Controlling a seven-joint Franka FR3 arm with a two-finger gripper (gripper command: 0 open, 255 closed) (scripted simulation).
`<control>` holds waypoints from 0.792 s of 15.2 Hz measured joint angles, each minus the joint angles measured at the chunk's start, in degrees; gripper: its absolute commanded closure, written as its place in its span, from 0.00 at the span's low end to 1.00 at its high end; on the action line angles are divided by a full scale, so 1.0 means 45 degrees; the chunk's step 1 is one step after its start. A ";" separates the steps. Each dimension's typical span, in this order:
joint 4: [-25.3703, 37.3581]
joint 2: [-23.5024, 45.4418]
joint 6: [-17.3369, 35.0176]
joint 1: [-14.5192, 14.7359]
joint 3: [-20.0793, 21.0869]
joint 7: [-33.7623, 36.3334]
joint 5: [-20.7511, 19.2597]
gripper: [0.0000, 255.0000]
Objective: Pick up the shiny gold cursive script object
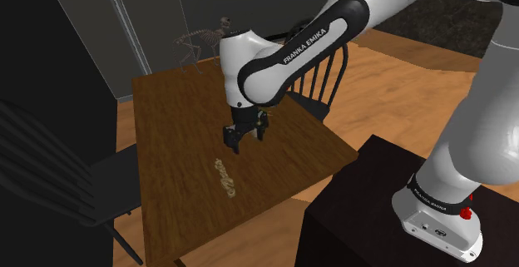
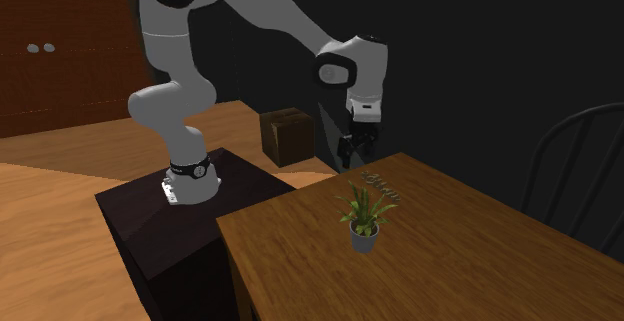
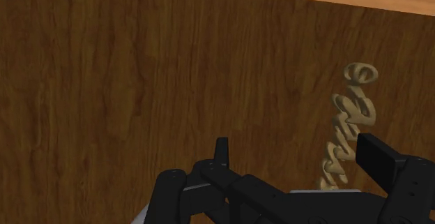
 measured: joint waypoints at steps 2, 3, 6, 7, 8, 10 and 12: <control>0.0913 0.1097 0.0131 0.0299 -0.0010 0.0665 -0.0557 0.00; 0.1415 0.1650 0.0154 0.0445 -0.0061 0.0930 -0.0825 0.00; 0.2807 0.3158 0.0207 0.1048 -0.0216 0.1791 -0.1525 0.00; 0.3195 0.3596 0.0245 0.1220 -0.0288 0.2000 -0.1710 0.00; 0.3780 0.4139 0.0184 0.1440 -0.0378 0.2228 -0.1916 0.00; 0.4127 0.4572 0.0259 0.1635 -0.0454 0.2435 -0.2077 0.00; 0.4250 0.4906 0.0459 0.1718 -0.0533 0.2504 -0.2197 0.00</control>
